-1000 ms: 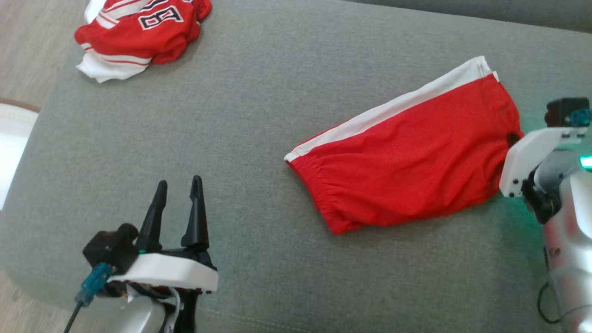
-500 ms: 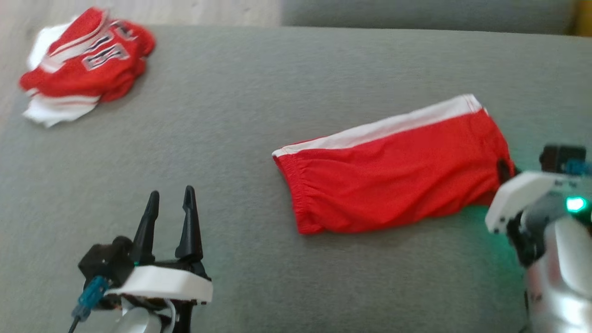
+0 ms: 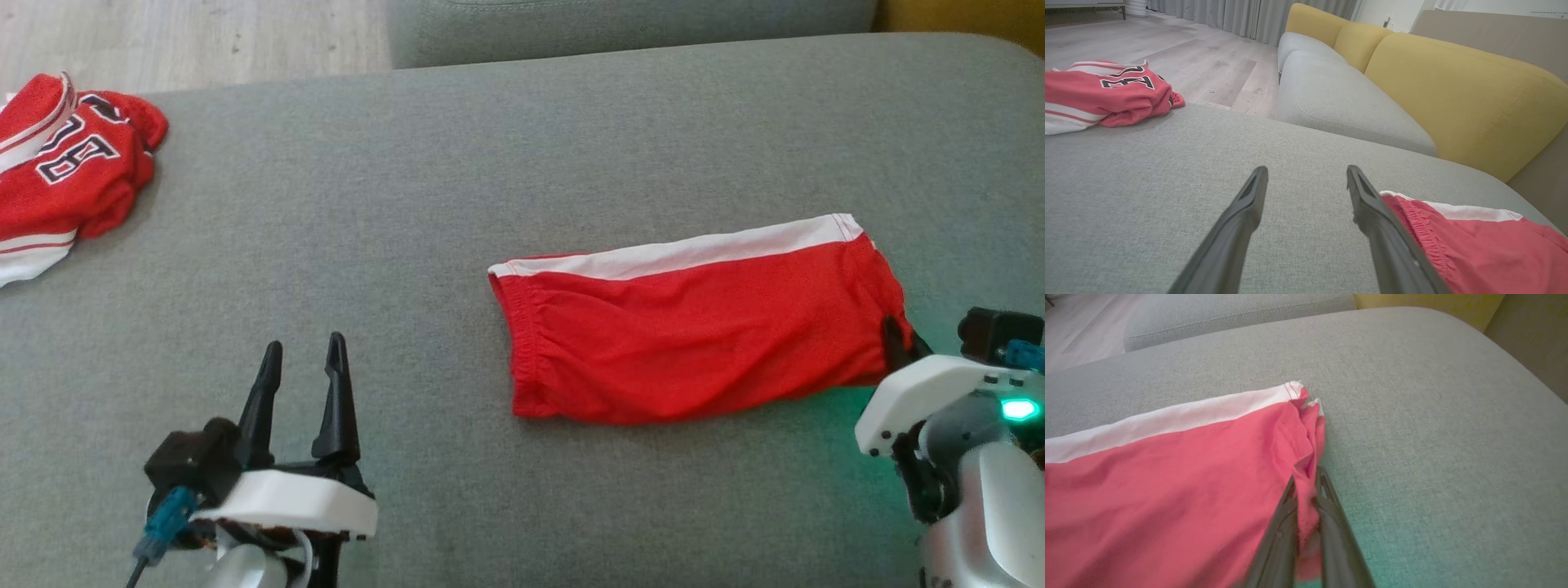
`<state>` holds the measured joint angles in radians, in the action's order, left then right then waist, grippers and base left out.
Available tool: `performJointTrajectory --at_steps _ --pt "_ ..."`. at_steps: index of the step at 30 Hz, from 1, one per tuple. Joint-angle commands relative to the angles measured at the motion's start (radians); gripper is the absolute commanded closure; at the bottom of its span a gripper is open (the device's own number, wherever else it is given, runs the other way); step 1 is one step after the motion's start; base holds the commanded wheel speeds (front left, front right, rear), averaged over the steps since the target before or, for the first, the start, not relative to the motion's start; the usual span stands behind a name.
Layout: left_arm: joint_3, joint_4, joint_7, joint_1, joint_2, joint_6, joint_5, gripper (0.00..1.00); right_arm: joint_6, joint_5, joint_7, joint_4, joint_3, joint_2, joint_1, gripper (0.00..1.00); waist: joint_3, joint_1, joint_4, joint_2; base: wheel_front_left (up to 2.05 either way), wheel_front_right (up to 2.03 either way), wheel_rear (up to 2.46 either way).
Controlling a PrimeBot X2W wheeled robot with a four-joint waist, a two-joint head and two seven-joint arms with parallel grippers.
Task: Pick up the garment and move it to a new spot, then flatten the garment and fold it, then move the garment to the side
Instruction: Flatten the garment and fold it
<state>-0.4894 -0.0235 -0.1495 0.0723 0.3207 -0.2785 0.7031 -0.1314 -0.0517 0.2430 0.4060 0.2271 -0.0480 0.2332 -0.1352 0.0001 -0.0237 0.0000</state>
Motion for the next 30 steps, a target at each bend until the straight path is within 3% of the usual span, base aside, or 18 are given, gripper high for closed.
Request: performJointTrajectory --at_steps 1,8,16,23,30 --pt "0.027 -0.026 -0.001 0.032 0.016 -0.003 -0.011 0.00 0.001 -0.006 -0.017 -0.046 -0.037 -0.003 0.028 1.00 0.001 -0.0001 0.008 0.0000 0.00 0.00 0.00" --pt "0.023 -0.015 -0.003 0.033 0.011 -0.003 -0.008 0.00 0.001 -0.039 -0.033 -0.087 -0.142 -0.002 0.070 1.00 0.017 -0.0001 0.043 0.0000 0.00 0.00 0.00" --pt "0.021 -0.013 -0.009 0.033 0.006 -0.003 -0.002 0.00 0.001 -0.151 -0.031 -0.150 -0.440 -0.002 0.146 1.00 0.028 -0.0001 0.100 0.0000 0.00 0.00 0.00" --pt "0.020 -0.009 -0.016 0.034 0.000 -0.003 0.002 0.00 0.001 -0.196 0.002 -0.130 -0.683 -0.002 0.142 1.00 0.022 -0.0001 0.138 0.0000 0.00 0.00 0.00" --pt "0.025 -0.005 -0.025 0.030 0.001 -0.006 0.007 0.00 0.001 -0.169 0.022 -0.085 -0.755 -0.002 0.113 1.00 0.019 -0.0001 0.140 0.0000 0.00 0.00 0.00"
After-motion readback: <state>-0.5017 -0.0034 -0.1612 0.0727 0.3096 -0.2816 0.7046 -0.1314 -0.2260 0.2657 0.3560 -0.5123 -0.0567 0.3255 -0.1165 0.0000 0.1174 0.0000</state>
